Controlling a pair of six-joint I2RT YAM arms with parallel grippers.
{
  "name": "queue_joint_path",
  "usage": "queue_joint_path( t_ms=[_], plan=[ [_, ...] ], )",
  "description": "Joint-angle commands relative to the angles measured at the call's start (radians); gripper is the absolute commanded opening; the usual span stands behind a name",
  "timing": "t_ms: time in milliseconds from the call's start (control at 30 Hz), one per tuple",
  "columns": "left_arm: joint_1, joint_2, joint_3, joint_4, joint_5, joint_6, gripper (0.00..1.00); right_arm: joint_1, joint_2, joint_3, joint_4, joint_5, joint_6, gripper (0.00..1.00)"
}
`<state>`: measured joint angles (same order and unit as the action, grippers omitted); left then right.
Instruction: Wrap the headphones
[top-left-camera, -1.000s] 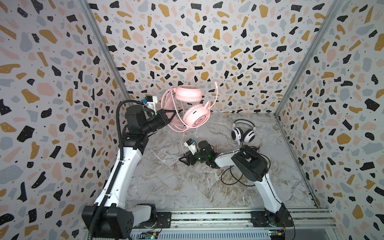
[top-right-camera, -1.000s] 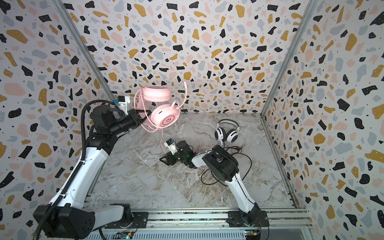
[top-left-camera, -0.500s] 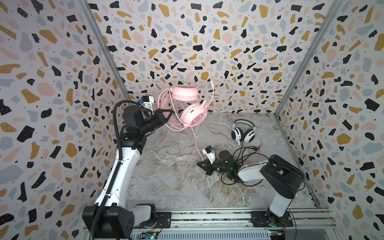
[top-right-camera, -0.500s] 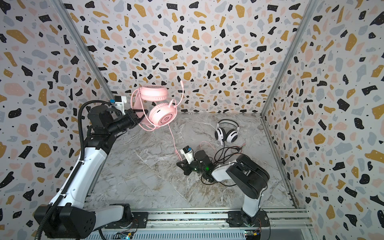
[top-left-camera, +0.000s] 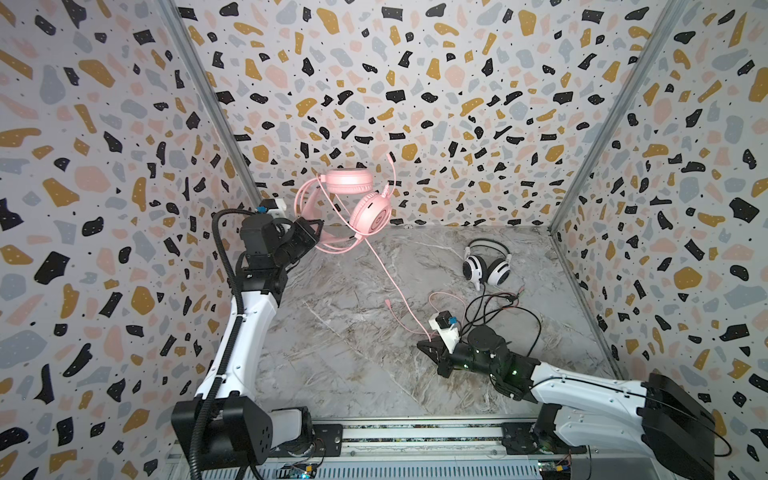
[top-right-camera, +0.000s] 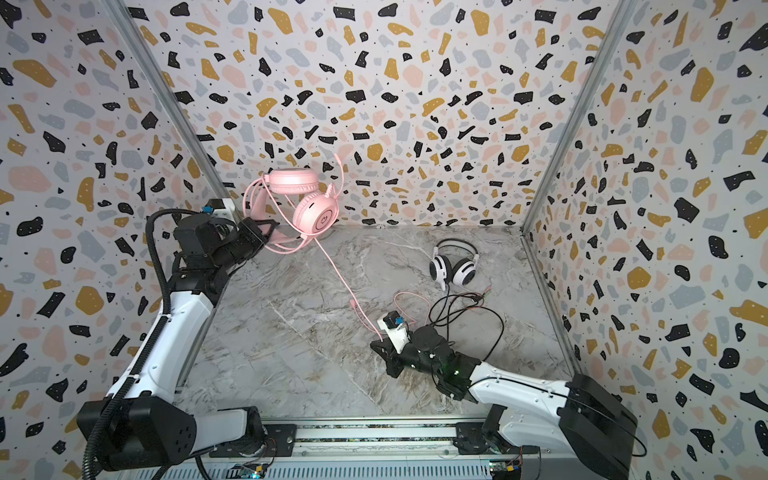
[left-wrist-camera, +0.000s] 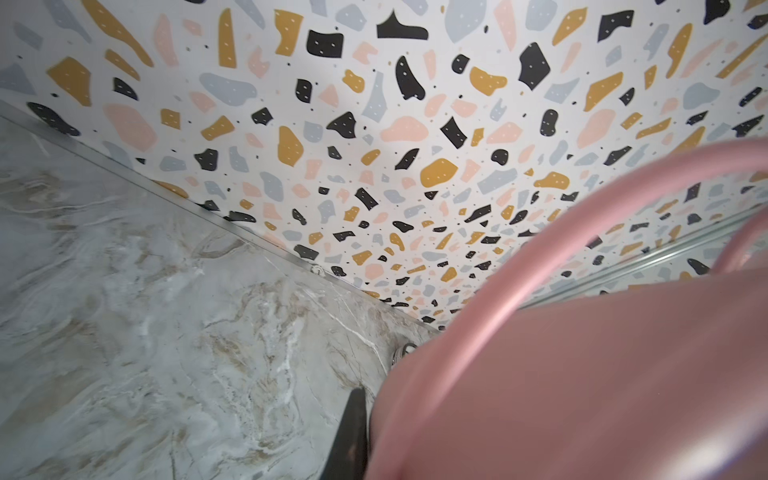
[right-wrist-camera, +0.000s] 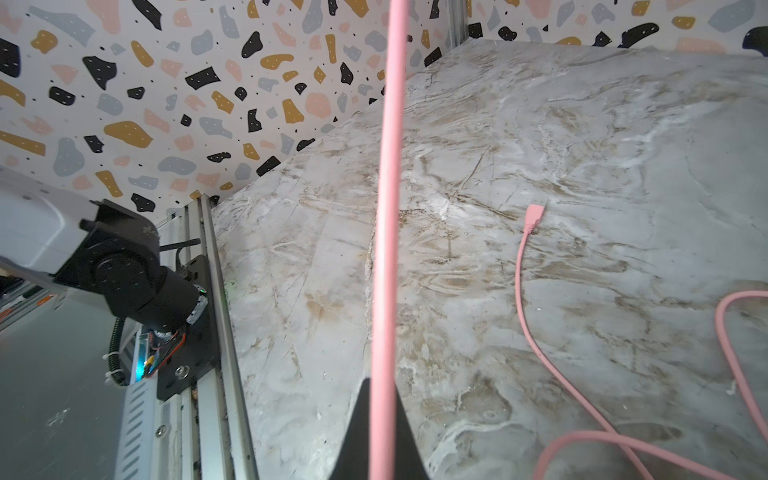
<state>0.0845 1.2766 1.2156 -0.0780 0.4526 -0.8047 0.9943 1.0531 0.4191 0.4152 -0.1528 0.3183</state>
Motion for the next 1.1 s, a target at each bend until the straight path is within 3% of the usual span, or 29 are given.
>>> queue_joint_path(
  t_ms=[0, 333, 500, 633, 900, 1067],
  plan=[
    [0.012, -0.014, -0.001, 0.113, -0.077, -0.019, 0.0, 0.009, -0.109, -0.024, -0.182, 0.086, -0.012, 0.0],
    [0.021, 0.016, -0.074, 0.109, -0.274, 0.029, 0.0, 0.022, -0.335, 0.057, -0.435, 0.169, -0.029, 0.0],
    [0.021, 0.044, -0.09, 0.095, -0.313, 0.064, 0.0, 0.037, -0.335, 0.132, -0.487, 0.164, -0.042, 0.0],
    [0.002, 0.054, -0.06, -0.032, -0.393, 0.183, 0.0, 0.059, -0.301, 0.236, -0.536, 0.196, -0.089, 0.0],
    [-0.139, 0.029, -0.027, -0.273, -0.702, 0.442, 0.0, 0.06, -0.251, 0.473, -0.627, 0.33, -0.225, 0.0],
    [-0.337, 0.047, 0.017, -0.43, -0.845, 0.594, 0.0, 0.053, -0.186, 0.597, -0.637, 0.42, -0.31, 0.0]
  ],
)
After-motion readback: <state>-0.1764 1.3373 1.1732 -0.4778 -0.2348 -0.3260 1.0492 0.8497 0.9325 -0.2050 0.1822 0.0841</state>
